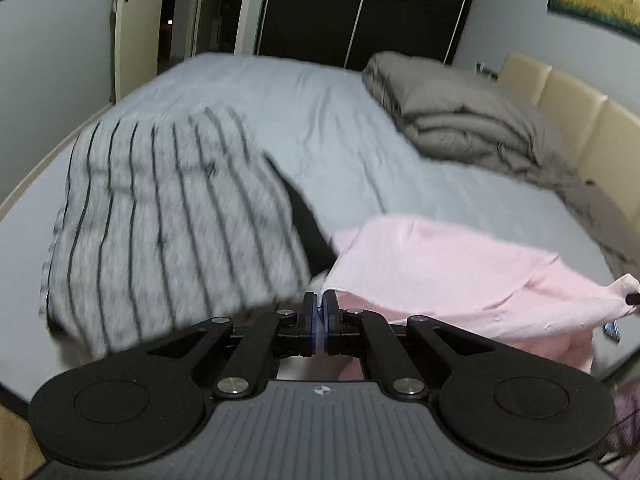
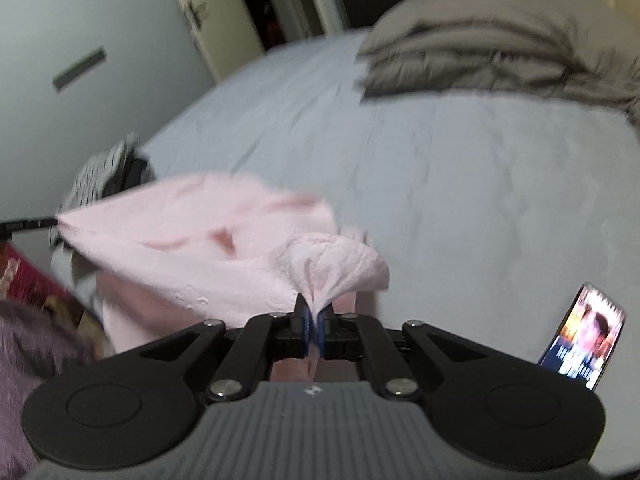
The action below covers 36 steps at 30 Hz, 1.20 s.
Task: Fold clothes
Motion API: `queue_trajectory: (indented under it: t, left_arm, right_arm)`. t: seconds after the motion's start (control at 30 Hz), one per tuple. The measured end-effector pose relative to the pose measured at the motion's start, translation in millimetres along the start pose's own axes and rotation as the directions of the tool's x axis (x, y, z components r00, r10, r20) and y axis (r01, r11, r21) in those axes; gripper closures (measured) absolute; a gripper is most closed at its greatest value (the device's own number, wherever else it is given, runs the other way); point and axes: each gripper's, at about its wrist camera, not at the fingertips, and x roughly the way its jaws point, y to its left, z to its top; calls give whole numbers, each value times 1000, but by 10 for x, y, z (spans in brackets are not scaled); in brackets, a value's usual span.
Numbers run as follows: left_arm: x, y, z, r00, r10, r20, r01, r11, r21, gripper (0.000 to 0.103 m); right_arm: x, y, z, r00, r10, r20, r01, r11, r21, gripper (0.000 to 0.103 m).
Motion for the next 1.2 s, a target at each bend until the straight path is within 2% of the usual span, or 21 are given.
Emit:
queue_trajectory:
  t: [0.07,0.17,0.23,0.37,0.53,0.57,0.6,0.63,0.67,0.7,0.77,0.83,0.93,1.0,1.2]
  left_arm:
    - [-56,30,-78,1000,-12,5,12,1000,-6,102]
    - [-162,77,-151,998,-54,11,54,998,-13,102]
    - [-132,94,-194,998,-56,-35,56,998,-4,102]
    - [109,24,-249,988,-21,-156,32,997,65,102]
    - [339,-157,-360,959,56,-276,-8,985,174,102]
    - [390,-176,-371,951,72,-301,-14,982,190,102]
    - [427,-197,-396,943,84,-321,-18,979,204,102]
    - [450,-219,-422,937,91,-338,-18,976,215,102]
    - [472,-238,-438,930,97,-354,-16,974,226,101]
    - [474,-259,-450,928,103,-359,-17,971,237,100]
    - [440,-299,-454,933,107,-343,-19,968,252,85]
    - [412,-332,-414,946,89,-312,-8,968,253,78]
    - [381,-401,-351,962,60,-267,12,965,261,77]
    - [395,-526,-294,968,39,-249,37,956,292,77]
    - [561,-999,-176,968,-18,-252,124,903,411,77]
  right_arm:
    - [15,-2,-64,999,42,-20,-42,999,-4,98]
    - [-81,1,-129,989,148,-9,-148,989,-7,98]
    - [-92,-21,-157,982,190,-15,-190,982,3,98]
    - [86,-9,-183,983,163,-81,-163,987,8,98]
    - [367,186,-247,973,111,-204,-129,989,-77,94]
    - [400,211,-252,971,97,-221,-119,989,-89,90]
    - [431,235,-257,968,82,-238,-109,989,-100,78]
    - [462,259,-263,965,68,-255,-99,989,-111,63]
    - [464,276,-264,965,57,-257,-91,989,-120,38]
    - [449,289,-263,966,49,-252,-84,988,-128,37]
    - [409,304,-252,971,39,-234,-73,988,-137,37]
    - [343,301,-214,981,30,-192,-57,989,-136,37]
    - [281,307,-147,992,13,-127,-31,990,-140,37]
    - [311,344,-85,994,-5,-113,-13,988,-157,37]
    - [536,516,110,990,-70,-125,38,970,-240,38]
